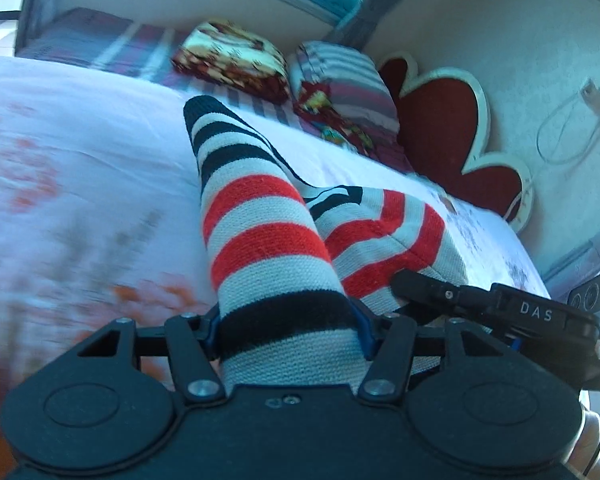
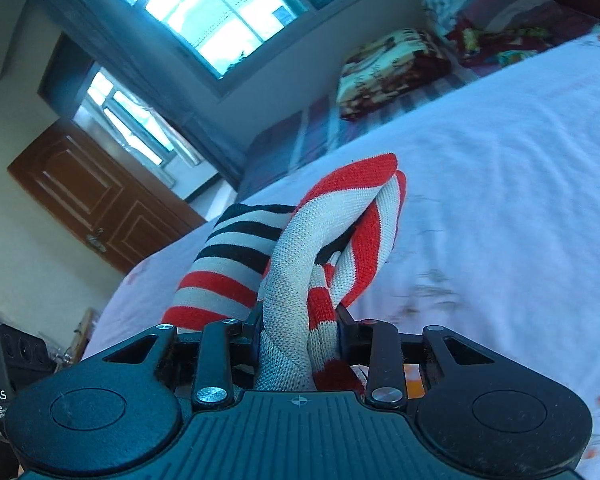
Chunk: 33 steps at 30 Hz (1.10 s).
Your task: Fold small clothes
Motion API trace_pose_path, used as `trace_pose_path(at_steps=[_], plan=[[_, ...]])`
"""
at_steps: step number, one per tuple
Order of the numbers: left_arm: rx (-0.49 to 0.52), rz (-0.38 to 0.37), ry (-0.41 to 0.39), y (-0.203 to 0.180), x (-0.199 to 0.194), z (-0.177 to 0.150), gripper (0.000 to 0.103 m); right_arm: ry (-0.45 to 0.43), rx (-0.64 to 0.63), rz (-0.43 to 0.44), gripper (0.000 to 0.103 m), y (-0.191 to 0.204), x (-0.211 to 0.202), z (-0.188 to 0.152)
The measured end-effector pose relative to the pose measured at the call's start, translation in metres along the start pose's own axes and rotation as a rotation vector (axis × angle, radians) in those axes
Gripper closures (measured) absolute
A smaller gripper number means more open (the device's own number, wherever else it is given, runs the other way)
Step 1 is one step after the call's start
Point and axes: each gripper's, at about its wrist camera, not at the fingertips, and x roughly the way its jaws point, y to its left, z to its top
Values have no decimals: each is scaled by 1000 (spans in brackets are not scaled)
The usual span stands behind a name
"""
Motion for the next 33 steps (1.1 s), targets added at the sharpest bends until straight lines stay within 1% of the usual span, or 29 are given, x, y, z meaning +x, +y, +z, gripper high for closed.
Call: trace_pose_path(at_steps=[6,10,13,16,19,21,23,25,26,27,28,30,32,33], plan=[[-15,27,-53,67,-61,14,45,5,-27,53,70,74,51,-25],[-33,65,-88,118,-99,23,45,18,-50,89,70,129,99,-45],[-46,97,-106,158,-119,32,45,29,-56,114,70,163,139,-62],[-58,124,-109,197,-129,39,45,48,-59,125,70,186,179,-80],[-68,144,-101,231,-129,42,45,79,-51,121,70,195,216,-96],[-72,163,-92,253,-127,37,45,105,-41,110,70,193,236,-105],[-84,176,-77,273,-122,30,44,100,-49,64,70,188,247,-112],[-123,137,-79,289,-120,25,39,126,6,46,69,168,253,-113],[-115,129,-86,291,-121,23,37,135,23,41,62,159,254,-112],[-96,137,-93,288,-120,23,33,132,18,24,52,155,252,-112],[-80,153,-99,286,-118,26,31,124,13,4,51,153,250,-111],[-79,161,-98,284,-120,29,31,118,25,-9,51,152,244,-107],[-81,180,-110,278,-130,31,32,94,15,-39,51,155,232,-103],[-68,193,-132,273,-138,33,35,76,1,-59,51,161,223,-101]])
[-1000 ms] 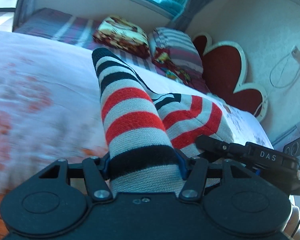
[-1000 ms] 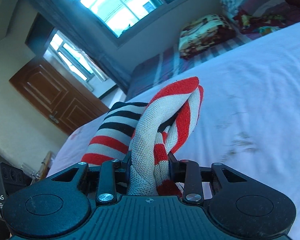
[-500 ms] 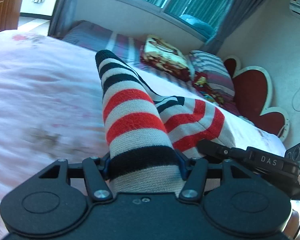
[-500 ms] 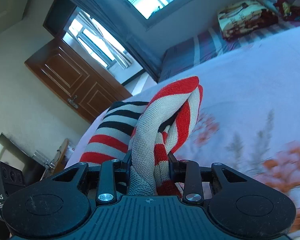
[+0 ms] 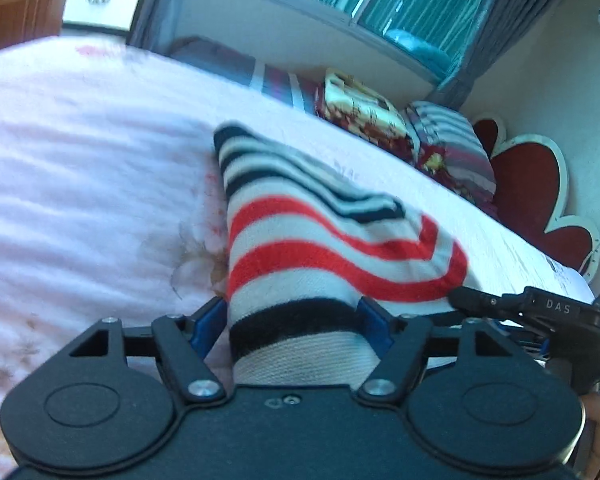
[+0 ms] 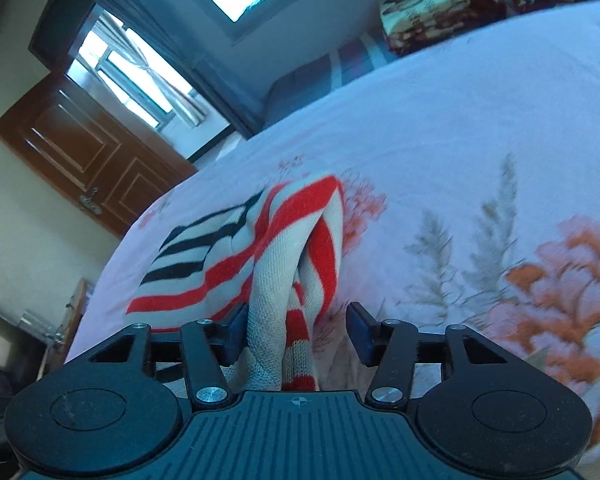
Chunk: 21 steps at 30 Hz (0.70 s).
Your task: Fold small clothes
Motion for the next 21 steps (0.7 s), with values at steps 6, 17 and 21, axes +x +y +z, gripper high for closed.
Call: trace_pose_path(at_steps=[6,17,21], plan=[[85,-19,-61,-15,-16,20,35,-95,-219,-39,51,68,-11,14],[65,99,30,2,41,25,32,19,-287,-156,66,54,82,10],[41,103,10,1,24,22,35,17,-331,-186,66,66,72,8]])
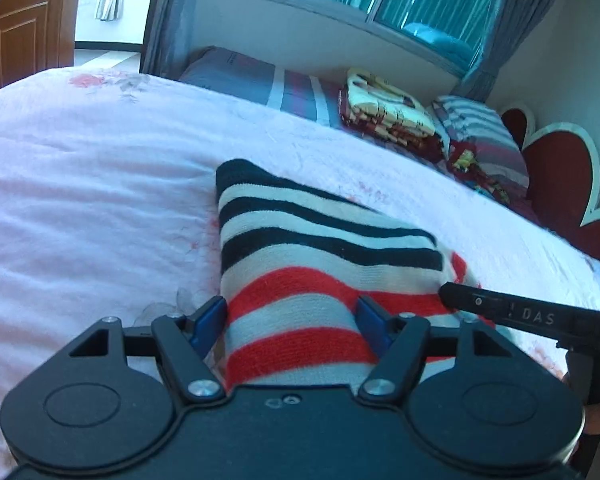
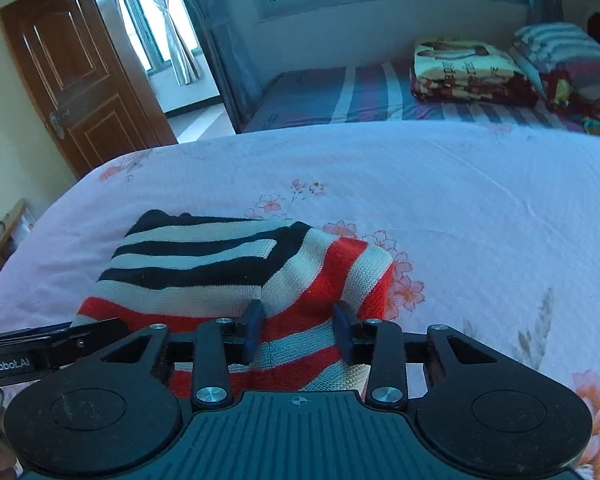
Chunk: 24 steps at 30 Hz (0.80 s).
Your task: Fold small clothes
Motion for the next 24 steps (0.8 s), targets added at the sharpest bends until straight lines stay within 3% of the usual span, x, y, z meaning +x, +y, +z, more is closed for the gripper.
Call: trace_pose_path(at_steps=[6,12,18,21,24], plan=[[70,-47,-23,-13,-51,-26,35,-80,-33,68,66,15,-74,-19],[141,-14,-24,-26,-68,-60,33,-99,13,58,66,17,-115,-63],[162,8,-3,-25,-57,-70,25,4,93,-47,66,0,-91,-107],[151,1,12,-21,-57,-74,24,-4,269,1,66,-20,-88,-120],[130,-11,33,-17,-59,-74,24,6,250,-19,66,-14,-92,-118]])
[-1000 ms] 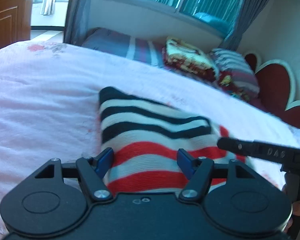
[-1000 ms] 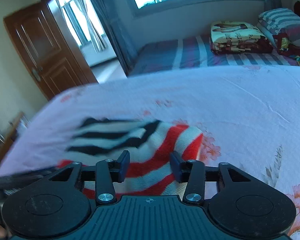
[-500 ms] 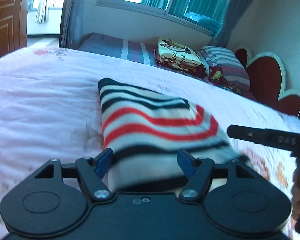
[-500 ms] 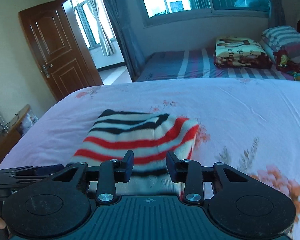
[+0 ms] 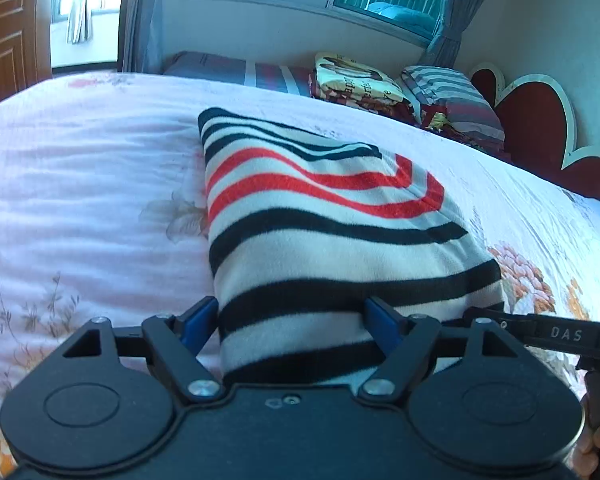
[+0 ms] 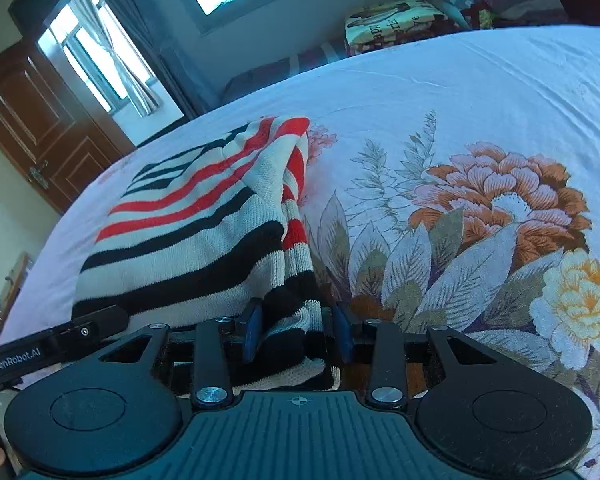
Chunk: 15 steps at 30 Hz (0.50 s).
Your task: Fold small clothes
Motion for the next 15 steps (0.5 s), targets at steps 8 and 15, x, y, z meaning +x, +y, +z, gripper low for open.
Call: trace_pose_path(at_steps=[8,15], plan=[[-11,20,16,-9,-10,-5,17,-63,-75,-65,66,26,-33,3],[-41,79,65,-15,0,-13,3,8,-84,-126,51,22,-19,-3]])
